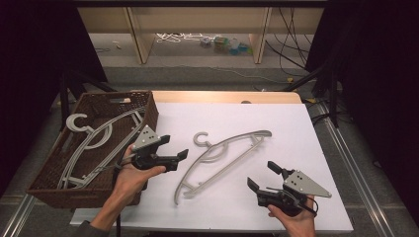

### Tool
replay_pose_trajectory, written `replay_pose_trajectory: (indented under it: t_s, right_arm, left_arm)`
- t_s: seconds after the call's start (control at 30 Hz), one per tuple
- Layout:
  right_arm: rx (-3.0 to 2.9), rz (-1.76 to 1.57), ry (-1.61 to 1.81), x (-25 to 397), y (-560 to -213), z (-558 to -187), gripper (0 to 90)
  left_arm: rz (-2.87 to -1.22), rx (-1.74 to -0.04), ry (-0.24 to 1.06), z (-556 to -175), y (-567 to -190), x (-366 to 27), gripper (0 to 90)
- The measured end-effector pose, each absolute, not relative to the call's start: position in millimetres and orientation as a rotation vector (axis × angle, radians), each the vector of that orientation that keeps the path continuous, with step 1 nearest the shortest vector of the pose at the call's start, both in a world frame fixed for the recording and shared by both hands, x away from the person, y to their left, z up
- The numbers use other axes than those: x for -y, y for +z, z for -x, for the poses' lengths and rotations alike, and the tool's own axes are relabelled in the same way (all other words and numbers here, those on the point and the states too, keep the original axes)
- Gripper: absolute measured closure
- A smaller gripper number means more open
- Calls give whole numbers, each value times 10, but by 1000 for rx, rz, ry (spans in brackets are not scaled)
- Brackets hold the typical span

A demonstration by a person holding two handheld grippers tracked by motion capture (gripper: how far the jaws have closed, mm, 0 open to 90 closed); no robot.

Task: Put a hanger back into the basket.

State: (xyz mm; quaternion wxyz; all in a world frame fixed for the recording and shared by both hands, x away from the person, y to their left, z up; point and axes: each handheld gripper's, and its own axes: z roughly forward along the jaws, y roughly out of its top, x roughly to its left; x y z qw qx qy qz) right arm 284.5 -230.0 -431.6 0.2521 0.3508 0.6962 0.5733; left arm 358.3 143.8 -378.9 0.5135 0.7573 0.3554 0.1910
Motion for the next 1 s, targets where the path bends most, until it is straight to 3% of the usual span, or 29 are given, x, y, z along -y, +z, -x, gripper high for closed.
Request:
replay_pose_trajectory:
  t_s: [1.0]
  right_arm:
    - [-1904,-944,1576,2297,-4329,-2851,158]
  left_arm:
    - [-1919,-872,406,-3561,-4329,-1195,173]
